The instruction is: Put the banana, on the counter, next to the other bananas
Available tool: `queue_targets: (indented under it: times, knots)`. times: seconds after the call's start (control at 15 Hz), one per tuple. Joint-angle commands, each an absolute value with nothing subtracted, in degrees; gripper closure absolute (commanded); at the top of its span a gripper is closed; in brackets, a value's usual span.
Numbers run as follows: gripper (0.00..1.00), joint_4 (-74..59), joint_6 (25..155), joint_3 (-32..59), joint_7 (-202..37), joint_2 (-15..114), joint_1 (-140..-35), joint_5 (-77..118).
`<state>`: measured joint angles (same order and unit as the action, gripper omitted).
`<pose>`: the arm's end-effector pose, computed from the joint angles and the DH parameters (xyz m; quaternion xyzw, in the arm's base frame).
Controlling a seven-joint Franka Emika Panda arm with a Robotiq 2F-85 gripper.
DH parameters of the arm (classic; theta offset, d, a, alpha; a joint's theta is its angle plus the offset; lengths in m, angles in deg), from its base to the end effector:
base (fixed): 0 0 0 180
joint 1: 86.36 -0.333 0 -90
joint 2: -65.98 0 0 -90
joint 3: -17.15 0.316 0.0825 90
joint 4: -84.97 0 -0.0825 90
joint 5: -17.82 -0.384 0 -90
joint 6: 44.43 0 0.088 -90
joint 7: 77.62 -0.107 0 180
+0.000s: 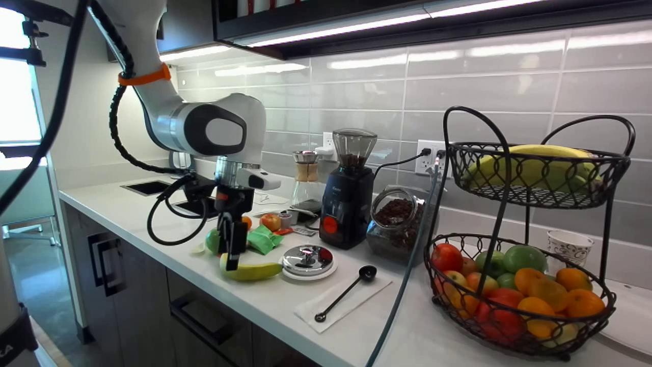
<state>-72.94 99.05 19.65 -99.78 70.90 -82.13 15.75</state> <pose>0.3719 -0.0119 0.2302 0.9716 -0.2215 -0.0829 0.0072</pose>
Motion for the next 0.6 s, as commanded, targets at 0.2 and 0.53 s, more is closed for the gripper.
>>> queue_targets:
  times: [0.2,0.53]
  knots:
    - [0.00,-72.9,107.3,19.4,-105.5,66.7,-84.0,21.9]
    - [0.00,-72.9,112.8,18.6,-110.3,64.1,-84.4,26.7]
